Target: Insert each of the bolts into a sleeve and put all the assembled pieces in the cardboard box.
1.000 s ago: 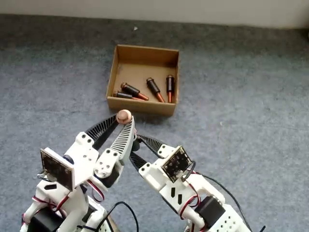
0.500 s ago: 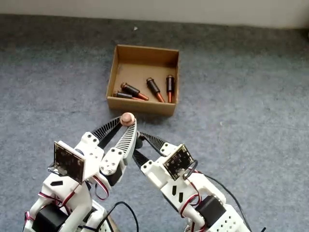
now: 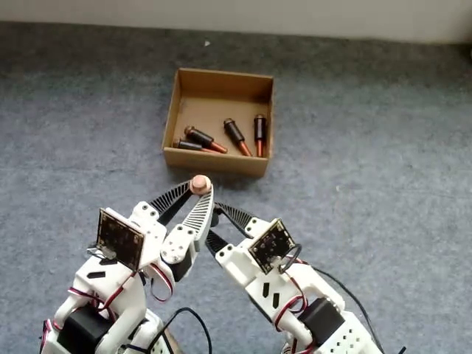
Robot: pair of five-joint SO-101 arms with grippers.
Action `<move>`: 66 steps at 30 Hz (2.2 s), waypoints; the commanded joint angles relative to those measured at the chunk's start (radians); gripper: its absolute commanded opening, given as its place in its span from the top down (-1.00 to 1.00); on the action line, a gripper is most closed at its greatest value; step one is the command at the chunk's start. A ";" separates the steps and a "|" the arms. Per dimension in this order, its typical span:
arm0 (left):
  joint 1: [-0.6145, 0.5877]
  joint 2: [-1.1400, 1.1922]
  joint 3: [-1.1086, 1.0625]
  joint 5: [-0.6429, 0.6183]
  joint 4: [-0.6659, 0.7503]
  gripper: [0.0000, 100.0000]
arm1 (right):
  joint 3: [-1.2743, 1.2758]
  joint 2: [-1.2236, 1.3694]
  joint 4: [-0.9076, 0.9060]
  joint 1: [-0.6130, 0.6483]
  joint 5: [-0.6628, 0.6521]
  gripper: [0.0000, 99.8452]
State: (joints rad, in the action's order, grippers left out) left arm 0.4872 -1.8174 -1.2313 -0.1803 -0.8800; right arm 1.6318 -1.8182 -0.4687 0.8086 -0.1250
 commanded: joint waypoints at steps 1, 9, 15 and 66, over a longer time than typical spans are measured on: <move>-0.016 -0.004 0.001 -0.011 -0.003 0.98 | -0.021 -0.019 0.028 -0.021 -0.008 0.99; -0.045 -0.004 -0.054 -0.017 -0.003 0.74 | -0.021 -0.019 0.028 -0.022 -0.008 0.99; -0.122 -0.004 -0.056 -0.018 -0.003 0.61 | -0.021 -0.019 0.028 -0.022 -0.008 0.99; -0.573 -0.002 -0.464 0.365 -0.029 0.97 | 0.001 -0.016 -0.107 -0.274 -0.046 0.98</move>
State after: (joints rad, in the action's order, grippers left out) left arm -0.1082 -1.8174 -1.6763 0.1573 -0.9152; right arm 1.6686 -1.8167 -0.5485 0.5462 -0.1588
